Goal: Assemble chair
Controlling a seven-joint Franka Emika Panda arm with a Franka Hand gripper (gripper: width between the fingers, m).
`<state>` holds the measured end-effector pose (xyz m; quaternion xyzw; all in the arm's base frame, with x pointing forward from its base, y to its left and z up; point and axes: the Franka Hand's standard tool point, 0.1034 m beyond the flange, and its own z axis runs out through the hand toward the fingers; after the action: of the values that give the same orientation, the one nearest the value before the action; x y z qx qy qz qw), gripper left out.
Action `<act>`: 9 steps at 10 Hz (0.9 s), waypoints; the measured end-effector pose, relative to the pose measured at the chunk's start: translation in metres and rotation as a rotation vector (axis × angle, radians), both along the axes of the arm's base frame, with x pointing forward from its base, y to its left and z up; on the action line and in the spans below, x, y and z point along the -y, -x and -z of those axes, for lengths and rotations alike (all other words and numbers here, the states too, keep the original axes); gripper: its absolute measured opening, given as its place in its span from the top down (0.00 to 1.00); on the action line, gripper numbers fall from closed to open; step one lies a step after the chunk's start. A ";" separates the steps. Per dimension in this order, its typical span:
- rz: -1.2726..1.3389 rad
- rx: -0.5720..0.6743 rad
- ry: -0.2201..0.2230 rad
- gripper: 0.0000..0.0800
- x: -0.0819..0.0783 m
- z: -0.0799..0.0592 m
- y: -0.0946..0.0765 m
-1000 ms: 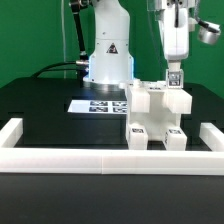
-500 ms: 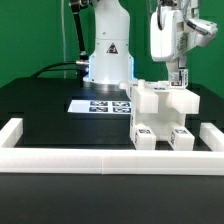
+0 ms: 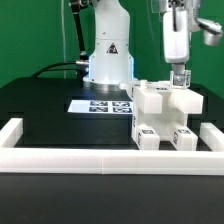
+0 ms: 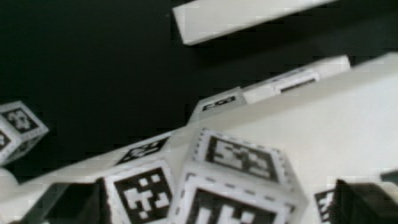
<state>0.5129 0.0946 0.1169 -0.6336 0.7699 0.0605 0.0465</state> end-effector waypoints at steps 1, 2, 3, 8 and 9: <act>-0.170 0.029 -0.001 0.19 -0.001 -0.001 -0.002; -0.256 0.042 0.000 0.19 -0.001 -0.001 -0.001; -0.365 0.058 -0.001 0.19 -0.001 -0.001 -0.001; -0.837 0.130 -0.002 0.19 0.001 0.000 -0.002; -0.896 0.137 0.001 0.19 0.001 0.000 -0.002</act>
Offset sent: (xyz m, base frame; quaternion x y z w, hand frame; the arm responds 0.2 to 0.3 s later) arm 0.0064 0.0047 0.0017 -0.0046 -0.0008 -0.2474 0.9689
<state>0.5147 0.0939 0.1170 -0.9069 0.4148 0.0326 0.0662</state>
